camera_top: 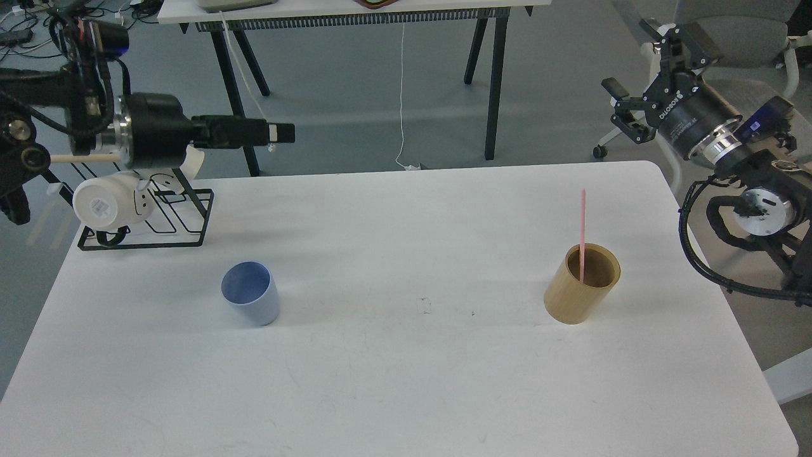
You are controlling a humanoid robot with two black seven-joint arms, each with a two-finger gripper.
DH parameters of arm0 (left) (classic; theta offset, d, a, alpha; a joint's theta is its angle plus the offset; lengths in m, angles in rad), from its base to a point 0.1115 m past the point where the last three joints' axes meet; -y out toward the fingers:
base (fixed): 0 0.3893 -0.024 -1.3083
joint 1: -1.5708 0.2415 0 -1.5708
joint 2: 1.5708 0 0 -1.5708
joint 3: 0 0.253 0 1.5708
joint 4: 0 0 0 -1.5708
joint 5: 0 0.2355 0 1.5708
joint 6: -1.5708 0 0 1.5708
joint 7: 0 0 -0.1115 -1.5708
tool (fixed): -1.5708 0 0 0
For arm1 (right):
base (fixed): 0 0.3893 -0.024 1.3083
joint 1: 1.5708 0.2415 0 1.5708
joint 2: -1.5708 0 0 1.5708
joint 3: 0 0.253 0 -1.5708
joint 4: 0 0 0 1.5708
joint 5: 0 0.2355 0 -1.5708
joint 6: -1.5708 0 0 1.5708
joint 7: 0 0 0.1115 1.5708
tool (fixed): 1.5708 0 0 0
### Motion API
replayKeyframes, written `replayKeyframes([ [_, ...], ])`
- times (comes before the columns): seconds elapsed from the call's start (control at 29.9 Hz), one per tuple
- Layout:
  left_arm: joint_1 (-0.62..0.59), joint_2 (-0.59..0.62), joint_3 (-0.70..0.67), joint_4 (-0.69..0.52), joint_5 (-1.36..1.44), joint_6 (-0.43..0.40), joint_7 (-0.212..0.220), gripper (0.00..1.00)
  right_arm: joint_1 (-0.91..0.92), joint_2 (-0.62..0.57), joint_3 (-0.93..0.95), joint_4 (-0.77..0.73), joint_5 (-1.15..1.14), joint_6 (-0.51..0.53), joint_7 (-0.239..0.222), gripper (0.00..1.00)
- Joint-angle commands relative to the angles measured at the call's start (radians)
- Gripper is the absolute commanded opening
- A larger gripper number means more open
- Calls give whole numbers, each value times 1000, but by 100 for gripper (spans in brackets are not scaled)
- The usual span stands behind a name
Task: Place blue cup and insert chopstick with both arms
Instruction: 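Reach the left gripper down to the blue cup, then grasp the blue cup with the left gripper and lift it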
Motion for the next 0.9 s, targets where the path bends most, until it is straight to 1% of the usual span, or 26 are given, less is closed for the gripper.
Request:
replayKeyframes([
  [0.0,8,9,69,-12,207,0,0,100,-10,-1,0,0,0,0,0,99],
  [0.1,57,30,72,-9,271,0,0,100,-15,-1,0,0,0,0,0,99],
  [0.2,121,26,64,7,298,0,0,100,-15,-1,0,0,0,0,0,99],
  [0.37,179,-33,63,76,321,0,0,99,-15,-1,0,1,0,0,0,99],
  [0.64,206,-93,63,162,317,0,0,96,-16,-17,1,1,0,0,0,99],
  [0.7,212,-112,63,188,314,0,0,93,-16,-17,1,1,0,0,0,99],
  [0.87,221,-143,63,231,314,0,0,70,-18,-34,8,1,0,0,0,99],
])
